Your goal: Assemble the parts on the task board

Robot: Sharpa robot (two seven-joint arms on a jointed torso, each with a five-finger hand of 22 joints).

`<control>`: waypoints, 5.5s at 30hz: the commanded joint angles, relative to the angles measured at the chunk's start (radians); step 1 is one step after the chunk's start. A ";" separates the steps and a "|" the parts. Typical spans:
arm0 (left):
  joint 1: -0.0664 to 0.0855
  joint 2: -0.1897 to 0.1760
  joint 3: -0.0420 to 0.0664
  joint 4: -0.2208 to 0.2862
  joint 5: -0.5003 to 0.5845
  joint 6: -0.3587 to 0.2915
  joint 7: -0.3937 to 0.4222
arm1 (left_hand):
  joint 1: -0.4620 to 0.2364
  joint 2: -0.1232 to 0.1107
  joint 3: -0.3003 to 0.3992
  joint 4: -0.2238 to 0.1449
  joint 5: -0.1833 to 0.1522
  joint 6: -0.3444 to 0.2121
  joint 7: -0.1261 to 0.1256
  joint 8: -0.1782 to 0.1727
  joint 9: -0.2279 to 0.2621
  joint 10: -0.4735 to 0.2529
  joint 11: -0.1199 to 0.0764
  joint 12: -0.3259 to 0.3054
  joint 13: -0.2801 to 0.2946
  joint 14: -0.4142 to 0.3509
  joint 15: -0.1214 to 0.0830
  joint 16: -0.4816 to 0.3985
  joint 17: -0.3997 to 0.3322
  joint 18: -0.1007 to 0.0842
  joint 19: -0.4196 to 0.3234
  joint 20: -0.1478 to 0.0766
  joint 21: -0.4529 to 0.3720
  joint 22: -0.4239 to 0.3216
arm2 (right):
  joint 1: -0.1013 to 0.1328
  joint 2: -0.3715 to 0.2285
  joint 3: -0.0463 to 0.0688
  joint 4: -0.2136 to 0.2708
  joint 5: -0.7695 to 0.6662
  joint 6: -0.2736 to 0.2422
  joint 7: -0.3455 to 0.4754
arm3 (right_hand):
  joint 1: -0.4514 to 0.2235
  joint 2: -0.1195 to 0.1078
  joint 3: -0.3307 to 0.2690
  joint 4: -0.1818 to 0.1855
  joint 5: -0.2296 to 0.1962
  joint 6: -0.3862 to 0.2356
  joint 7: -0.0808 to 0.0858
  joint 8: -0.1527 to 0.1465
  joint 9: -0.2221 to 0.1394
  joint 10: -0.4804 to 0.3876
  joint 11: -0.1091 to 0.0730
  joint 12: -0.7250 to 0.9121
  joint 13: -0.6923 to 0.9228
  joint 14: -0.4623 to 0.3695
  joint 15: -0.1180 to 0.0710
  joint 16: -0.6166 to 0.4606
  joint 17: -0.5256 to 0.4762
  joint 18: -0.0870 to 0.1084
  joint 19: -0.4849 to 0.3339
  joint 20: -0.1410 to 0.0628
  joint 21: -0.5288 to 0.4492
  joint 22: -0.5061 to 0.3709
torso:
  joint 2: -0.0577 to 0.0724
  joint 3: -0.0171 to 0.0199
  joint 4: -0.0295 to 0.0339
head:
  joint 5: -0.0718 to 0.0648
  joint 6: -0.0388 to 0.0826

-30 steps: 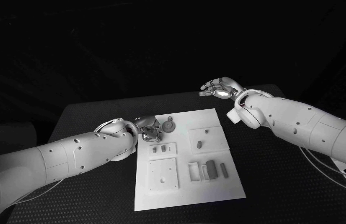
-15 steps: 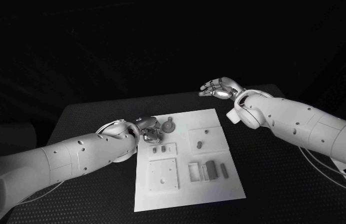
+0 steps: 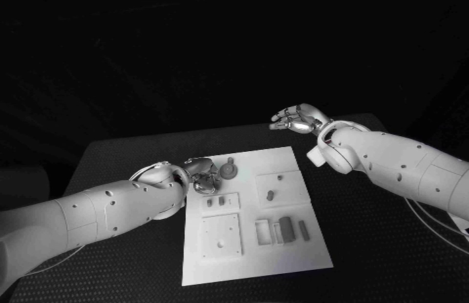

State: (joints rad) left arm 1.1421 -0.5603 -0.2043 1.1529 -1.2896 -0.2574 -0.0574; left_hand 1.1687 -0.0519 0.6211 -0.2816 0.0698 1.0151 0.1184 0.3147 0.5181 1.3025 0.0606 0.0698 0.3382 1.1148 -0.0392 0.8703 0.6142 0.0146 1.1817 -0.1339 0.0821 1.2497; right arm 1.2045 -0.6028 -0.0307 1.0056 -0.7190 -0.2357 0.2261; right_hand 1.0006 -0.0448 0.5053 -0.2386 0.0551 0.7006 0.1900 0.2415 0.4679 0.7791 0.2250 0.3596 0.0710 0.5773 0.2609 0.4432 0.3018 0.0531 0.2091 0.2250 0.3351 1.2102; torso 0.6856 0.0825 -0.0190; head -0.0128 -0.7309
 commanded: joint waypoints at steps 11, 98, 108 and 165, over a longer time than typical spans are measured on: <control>-0.007 -0.006 -0.005 0.004 -0.011 0.006 -0.002 | 0.001 0.003 -0.001 -0.004 0.001 0.012 -0.002 0.009 0.003 0.009 0.001 0.006 0.002 -0.003 0.001 0.007 -0.002 -0.008 0.000 -0.002 -0.004 0.003 | 0.000 0.001 0.000 0.000 -0.005 0.015 0.008 | -0.001 -0.011 -0.001 0.004 -0.005 -0.008 0.045 0.007 -0.002 -0.001 0.001 -0.003 -0.001 -0.009 0.002 -0.004 0.002 -0.015 -0.002 0.000 -0.008 0.002 | 0.000 -0.0009 0.0004 | 0.001 -0.001; 0.064 -0.217 0.065 0.123 1.006 -0.011 0.299 | -0.075 -0.043 -0.078 -0.004 -0.002 -0.137 0.055 -0.022 -0.021 -0.108 0.050 -0.001 -0.028 -0.147 0.107 -0.228 -0.125 -0.007 -0.233 0.102 -0.018 -0.166 | -0.049 -0.104 -0.040 0.229 -1.100 0.139 -0.203 | 0.159 -0.055 0.046 -0.054 -0.005 0.165 -0.024 0.103 0.024 0.348 -0.118 -0.020 0.009 0.483 -0.216 0.173 0.180 0.202 0.585 -0.035 0.053 -0.084 | 0.000 -0.0046 -0.0002 | -0.004 0.033; 0.064 -0.212 0.066 0.116 1.024 -0.014 0.303 | -0.078 -0.041 -0.082 -0.004 -0.002 -0.139 0.056 -0.022 -0.021 -0.109 0.051 -0.001 -0.030 -0.145 0.108 -0.235 -0.125 -0.006 -0.233 0.103 -0.018 -0.173 | -0.056 -0.096 -0.050 0.232 -1.116 0.139 -0.206 | 0.161 -0.059 0.042 -0.054 -0.005 0.166 -0.024 0.099 0.020 0.349 -0.113 -0.048 0.005 0.486 -0.216 0.161 0.191 0.204 0.589 -0.032 0.045 -0.085 | 0.001 -0.0060 0.0019 | 0.002 0.027; 0.081 -0.193 0.066 0.108 1.026 -0.017 0.285 | -0.085 -0.043 -0.094 -0.002 0.004 -0.159 0.064 -0.027 -0.025 -0.127 0.058 -0.003 -0.040 -0.134 0.110 -0.257 -0.113 -0.003 -0.230 0.106 -0.016 -0.197 | -0.080 -0.046 -0.103 0.207 -1.208 0.130 -0.234 | 0.215 -0.003 0.188 -0.055 -0.005 0.276 -0.064 0.124 0.024 0.449 -0.134 -0.138 0.030 0.527 -0.225 0.107 0.293 0.209 0.624 -0.036 0.026 -0.043 | 0.000 -0.0048 0.0023 | 0.015 -0.010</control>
State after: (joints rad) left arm 1.2210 -0.7546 -0.1389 1.2596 -0.2703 -0.2838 0.2219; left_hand 1.0933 -0.0935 0.5335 -0.2822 0.0702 0.8626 0.1818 0.2895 0.4942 1.1824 0.1195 0.0687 0.2993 0.9718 0.0716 0.6187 0.4994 0.0150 0.9506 -0.0323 0.0628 1.0538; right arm 1.1459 -0.6489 -0.1194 1.2174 -1.8999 -0.1517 0.0012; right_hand 1.2067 -0.0497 0.6888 -0.2952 0.0541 0.9707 0.1243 0.3612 0.4909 1.2228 0.0896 0.2251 0.1007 1.0989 0.0330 0.5488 0.5931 0.2411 0.8271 0.1896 0.3582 1.1663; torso 0.6860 0.0772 -0.0171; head 0.0024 -0.7392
